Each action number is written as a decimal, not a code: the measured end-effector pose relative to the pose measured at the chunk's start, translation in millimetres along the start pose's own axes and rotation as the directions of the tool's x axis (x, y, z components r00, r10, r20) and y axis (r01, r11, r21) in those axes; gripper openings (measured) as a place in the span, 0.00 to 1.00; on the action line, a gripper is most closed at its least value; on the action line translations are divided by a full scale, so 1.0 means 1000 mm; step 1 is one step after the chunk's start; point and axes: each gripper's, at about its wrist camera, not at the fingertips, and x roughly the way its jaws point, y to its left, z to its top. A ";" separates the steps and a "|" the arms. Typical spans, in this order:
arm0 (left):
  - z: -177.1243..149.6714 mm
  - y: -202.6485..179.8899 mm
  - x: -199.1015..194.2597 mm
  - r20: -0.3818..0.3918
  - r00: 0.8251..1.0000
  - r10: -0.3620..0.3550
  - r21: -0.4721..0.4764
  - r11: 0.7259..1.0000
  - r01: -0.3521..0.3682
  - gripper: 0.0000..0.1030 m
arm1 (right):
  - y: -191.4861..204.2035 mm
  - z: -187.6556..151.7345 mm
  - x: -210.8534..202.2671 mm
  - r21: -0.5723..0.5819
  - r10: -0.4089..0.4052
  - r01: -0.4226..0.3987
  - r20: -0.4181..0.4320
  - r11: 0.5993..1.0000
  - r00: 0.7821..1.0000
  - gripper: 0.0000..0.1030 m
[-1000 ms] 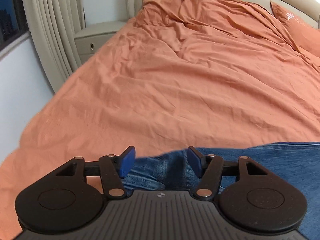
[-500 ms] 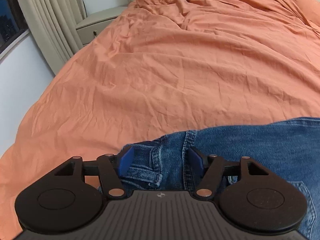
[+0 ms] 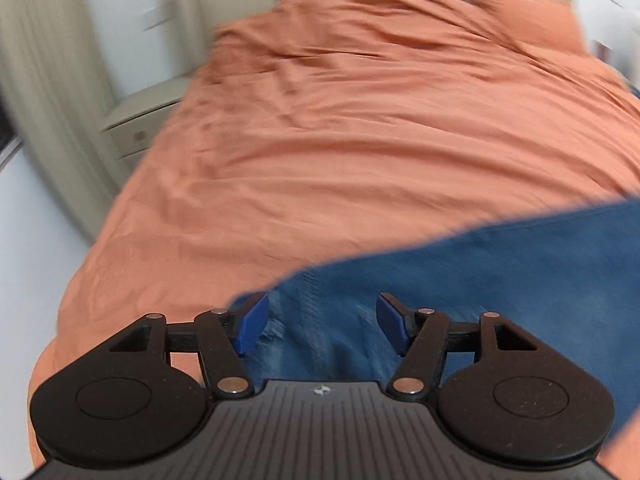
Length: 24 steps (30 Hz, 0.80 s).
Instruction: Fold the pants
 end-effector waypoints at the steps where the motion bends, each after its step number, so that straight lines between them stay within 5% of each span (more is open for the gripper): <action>1: -0.006 -0.009 -0.008 0.001 1.000 -0.023 0.050 0.998 0.023 0.70 | 0.017 -0.011 -0.012 -0.026 0.044 -0.045 -0.008 0.999 0.999 0.30; 5: -0.038 -0.045 -0.034 -0.015 0.995 -0.101 0.226 0.969 0.102 0.70 | 0.089 -0.058 -0.049 -0.093 0.227 -0.233 -0.065 0.968 0.972 0.30; 9: -0.080 -0.073 -0.046 -0.049 0.990 -0.133 0.398 0.907 0.141 0.72 | 0.160 -0.108 -0.078 -0.146 0.356 -0.379 -0.165 0.914 0.920 0.30; 13: -0.116 -0.089 -0.040 -0.035 0.996 -0.078 0.528 0.845 0.085 0.73 | 0.222 -0.150 -0.104 -0.172 0.459 -0.495 -0.208 0.852 0.864 0.31; 17: -0.138 -0.098 -0.017 0.047 0.998 0.050 0.649 0.758 -0.068 0.75 | 0.278 -0.185 -0.113 -0.198 0.502 -0.543 -0.226 0.816 0.835 0.31; 19: -0.145 -0.101 -0.003 0.079 0.992 0.102 0.698 0.704 -0.128 0.75 | 0.302 -0.200 -0.114 -0.216 0.506 -0.548 -0.220 0.808 0.834 0.31; 24: -0.152 -0.099 0.023 0.124 0.979 0.163 0.753 0.626 -0.200 0.75 | 0.353 -0.226 -0.114 -0.354 0.469 -0.497 -0.167 0.793 0.867 0.37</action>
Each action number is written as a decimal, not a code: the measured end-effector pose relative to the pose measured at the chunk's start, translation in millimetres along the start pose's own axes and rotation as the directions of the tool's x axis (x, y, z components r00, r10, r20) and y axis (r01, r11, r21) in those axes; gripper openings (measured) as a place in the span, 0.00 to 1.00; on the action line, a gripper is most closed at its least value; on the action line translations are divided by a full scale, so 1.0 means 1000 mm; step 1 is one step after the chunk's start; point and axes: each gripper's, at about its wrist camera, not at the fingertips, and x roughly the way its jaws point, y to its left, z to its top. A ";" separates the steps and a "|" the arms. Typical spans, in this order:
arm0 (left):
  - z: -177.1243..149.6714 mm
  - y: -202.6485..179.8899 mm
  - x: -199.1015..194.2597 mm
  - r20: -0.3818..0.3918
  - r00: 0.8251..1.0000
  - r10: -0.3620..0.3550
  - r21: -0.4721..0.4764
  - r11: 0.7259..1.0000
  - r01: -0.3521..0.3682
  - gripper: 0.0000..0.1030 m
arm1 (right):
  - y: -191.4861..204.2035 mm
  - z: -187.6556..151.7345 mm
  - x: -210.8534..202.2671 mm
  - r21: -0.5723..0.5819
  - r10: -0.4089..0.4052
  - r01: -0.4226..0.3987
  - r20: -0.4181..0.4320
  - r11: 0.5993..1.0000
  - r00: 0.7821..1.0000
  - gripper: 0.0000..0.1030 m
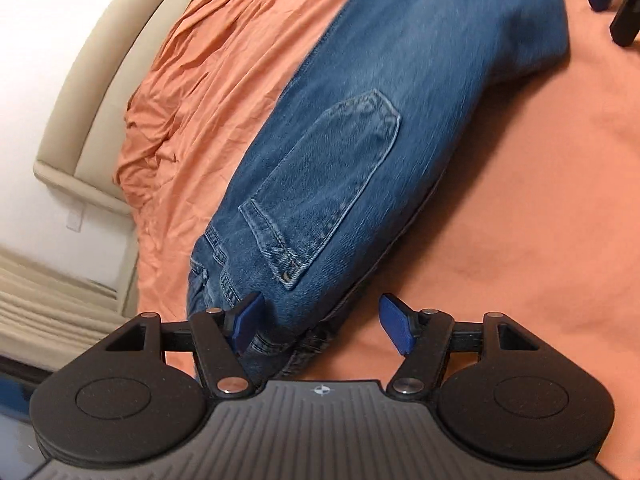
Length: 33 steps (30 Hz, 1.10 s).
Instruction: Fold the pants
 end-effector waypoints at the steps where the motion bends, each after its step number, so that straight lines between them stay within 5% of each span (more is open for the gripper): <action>1: -0.001 0.000 0.004 0.000 1.000 0.021 0.019 1.000 -0.021 0.75 | 0.006 0.000 0.003 -0.028 -0.014 0.014 0.005 1.000 1.000 0.38; 5: -0.005 0.018 0.011 0.012 0.998 0.058 -0.008 0.998 -0.058 0.51 | 0.033 0.002 0.014 -0.147 -0.065 0.072 0.050 0.986 0.997 0.40; 9: -0.001 0.052 0.011 0.027 0.999 -0.036 -0.153 0.987 0.040 0.38 | 0.055 0.005 0.017 -0.271 -0.137 0.182 0.177 0.945 0.975 0.44; 14: 0.002 0.074 0.013 0.044 0.995 -0.085 -0.241 0.966 0.093 0.35 | 0.063 0.012 0.029 -0.332 -0.167 0.215 0.167 0.919 0.972 0.49; 23: 0.000 0.069 0.009 0.038 0.995 -0.095 -0.211 0.972 0.101 0.34 | 0.079 -0.006 0.034 -0.345 -0.187 0.226 0.143 0.911 0.972 0.48; 33: 0.004 0.070 0.009 0.016 0.995 -0.102 -0.198 0.975 0.103 0.34 | 0.083 -0.001 0.026 -0.345 -0.260 0.372 0.330 0.862 0.908 0.48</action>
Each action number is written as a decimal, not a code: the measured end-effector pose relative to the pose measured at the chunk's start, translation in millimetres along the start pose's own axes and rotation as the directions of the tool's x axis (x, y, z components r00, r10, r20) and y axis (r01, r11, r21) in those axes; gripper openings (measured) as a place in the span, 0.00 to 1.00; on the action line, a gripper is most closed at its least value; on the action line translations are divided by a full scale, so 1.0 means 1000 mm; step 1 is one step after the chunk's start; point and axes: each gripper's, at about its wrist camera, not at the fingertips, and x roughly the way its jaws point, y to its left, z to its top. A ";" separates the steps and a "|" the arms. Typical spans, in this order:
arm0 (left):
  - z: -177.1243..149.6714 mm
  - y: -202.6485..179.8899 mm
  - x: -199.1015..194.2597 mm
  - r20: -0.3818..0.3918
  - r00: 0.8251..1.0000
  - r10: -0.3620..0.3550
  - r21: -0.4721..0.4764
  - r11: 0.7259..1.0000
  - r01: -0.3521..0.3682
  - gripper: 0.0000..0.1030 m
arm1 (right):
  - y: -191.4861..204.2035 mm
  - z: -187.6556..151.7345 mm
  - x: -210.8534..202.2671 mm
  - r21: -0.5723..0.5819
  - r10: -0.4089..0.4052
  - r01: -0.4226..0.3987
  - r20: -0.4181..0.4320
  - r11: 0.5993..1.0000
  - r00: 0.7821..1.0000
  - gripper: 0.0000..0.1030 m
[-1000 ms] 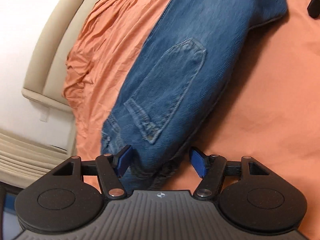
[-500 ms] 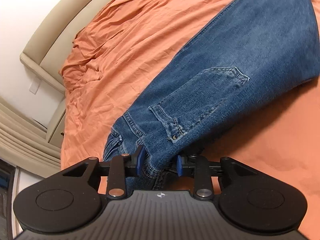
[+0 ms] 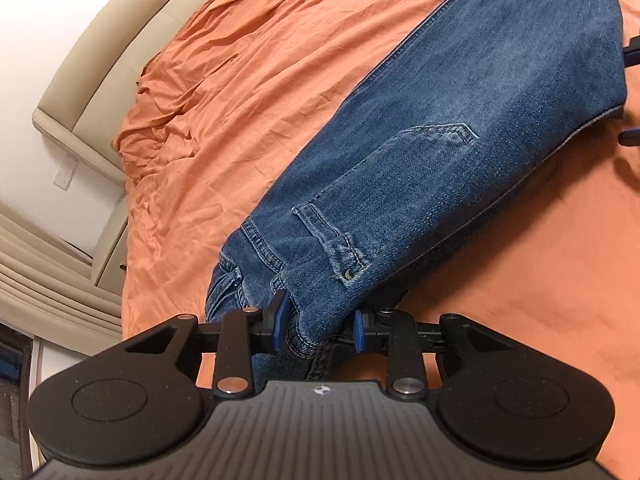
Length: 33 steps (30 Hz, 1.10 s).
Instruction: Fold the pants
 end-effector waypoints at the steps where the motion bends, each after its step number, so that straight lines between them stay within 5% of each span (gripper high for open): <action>1: 0.000 0.000 0.000 -0.002 1.000 -0.001 0.001 1.000 0.001 0.34 | 0.000 -0.001 0.002 -0.012 -0.008 0.008 0.000 1.000 1.000 0.47; 9: 0.003 -0.001 0.001 -0.019 1.000 -0.010 0.005 1.000 0.010 0.34 | 0.005 0.007 0.011 -0.067 0.041 -0.040 0.019 0.997 0.999 0.46; 11: 0.003 -0.001 0.001 -0.027 1.000 -0.013 0.008 1.000 0.013 0.34 | 0.003 0.008 0.020 -0.056 0.036 -0.037 -0.009 0.998 0.999 0.33; 12: 0.003 -0.002 0.002 -0.036 0.999 -0.019 0.015 1.000 0.019 0.34 | 0.000 0.008 0.020 -0.031 0.045 -0.046 -0.022 0.998 0.999 0.11; 16: 0.000 -0.008 0.009 -0.083 0.995 -0.056 0.050 0.997 0.060 0.33 | -0.005 0.004 0.006 0.014 0.111 -0.110 -0.065 0.994 0.992 0.04; 22: 0.000 -0.019 0.020 -0.159 0.984 -0.078 0.064 0.994 0.089 0.34 | -0.005 -0.009 0.009 0.083 0.162 -0.152 -0.137 0.985 0.977 0.02; 27: 0.000 -0.018 0.009 -0.194 0.979 -0.058 0.085 0.994 0.075 0.50 | -0.021 -0.002 0.012 0.197 0.230 -0.191 -0.195 0.962 0.953 0.03; 30: 0.004 -0.014 -0.012 -0.181 0.981 -0.072 0.082 0.993 0.088 0.55 | -0.035 0.001 0.007 0.287 0.287 -0.218 -0.227 0.933 0.931 0.03; 33: 0.013 -0.010 -0.035 -0.147 0.984 -0.098 0.047 0.993 0.106 0.57 | -0.051 0.003 -0.010 0.311 0.287 -0.212 -0.220 0.926 0.932 0.06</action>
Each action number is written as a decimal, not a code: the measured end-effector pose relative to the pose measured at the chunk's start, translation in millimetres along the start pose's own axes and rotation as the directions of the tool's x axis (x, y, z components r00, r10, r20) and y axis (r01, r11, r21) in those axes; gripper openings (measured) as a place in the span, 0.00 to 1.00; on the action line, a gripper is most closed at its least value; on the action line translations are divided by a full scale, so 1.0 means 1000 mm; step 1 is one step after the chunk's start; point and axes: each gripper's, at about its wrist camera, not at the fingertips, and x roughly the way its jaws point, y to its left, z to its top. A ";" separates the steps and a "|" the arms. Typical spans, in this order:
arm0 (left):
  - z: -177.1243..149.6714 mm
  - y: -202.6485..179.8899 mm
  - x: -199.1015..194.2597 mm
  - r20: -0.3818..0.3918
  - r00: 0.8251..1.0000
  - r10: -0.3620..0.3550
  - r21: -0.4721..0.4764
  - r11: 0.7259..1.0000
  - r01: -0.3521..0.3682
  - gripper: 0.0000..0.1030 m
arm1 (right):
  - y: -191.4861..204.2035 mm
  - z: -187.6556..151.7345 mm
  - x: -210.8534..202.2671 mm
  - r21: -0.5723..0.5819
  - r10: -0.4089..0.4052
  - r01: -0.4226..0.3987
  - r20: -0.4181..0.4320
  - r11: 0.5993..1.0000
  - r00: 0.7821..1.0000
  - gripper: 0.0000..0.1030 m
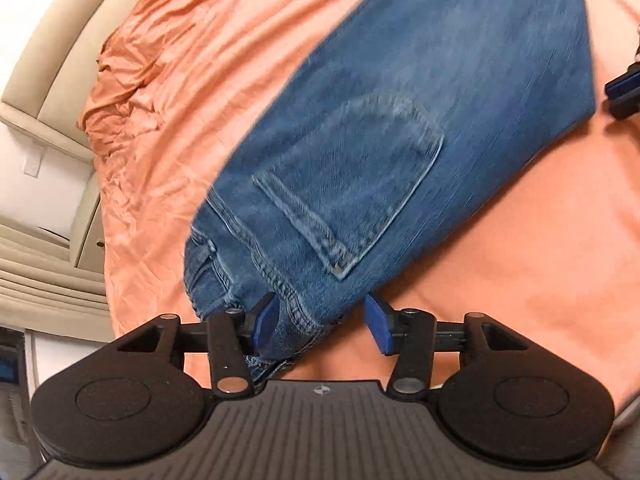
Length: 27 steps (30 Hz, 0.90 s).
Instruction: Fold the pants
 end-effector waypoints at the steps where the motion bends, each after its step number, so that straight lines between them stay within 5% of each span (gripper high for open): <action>1: 0.003 0.001 -0.008 0.013 1.000 -0.008 -0.012 1.000 0.008 0.57 | -0.005 0.001 -0.007 0.011 -0.002 0.002 0.003 1.000 1.000 0.11; 9: 0.047 0.001 -0.056 0.129 0.991 -0.028 -0.122 0.991 0.044 0.57 | -0.090 0.013 -0.069 0.199 -0.048 0.036 0.058 0.979 0.997 0.30; 18: 0.122 -0.009 -0.073 0.283 0.944 -0.167 -0.268 0.932 0.245 0.57 | -0.218 -0.005 -0.125 0.419 -0.219 0.179 0.050 0.890 0.974 0.36; 22: 0.160 -0.021 -0.058 0.338 0.913 -0.226 -0.305 0.892 0.334 0.56 | -0.287 -0.030 -0.141 0.589 -0.229 0.156 0.051 0.793 0.972 0.36; 27: 0.209 -0.047 -0.031 0.382 0.876 -0.295 -0.297 0.858 0.419 0.53 | -0.369 -0.072 -0.155 0.787 -0.264 0.125 0.050 0.604 0.963 0.37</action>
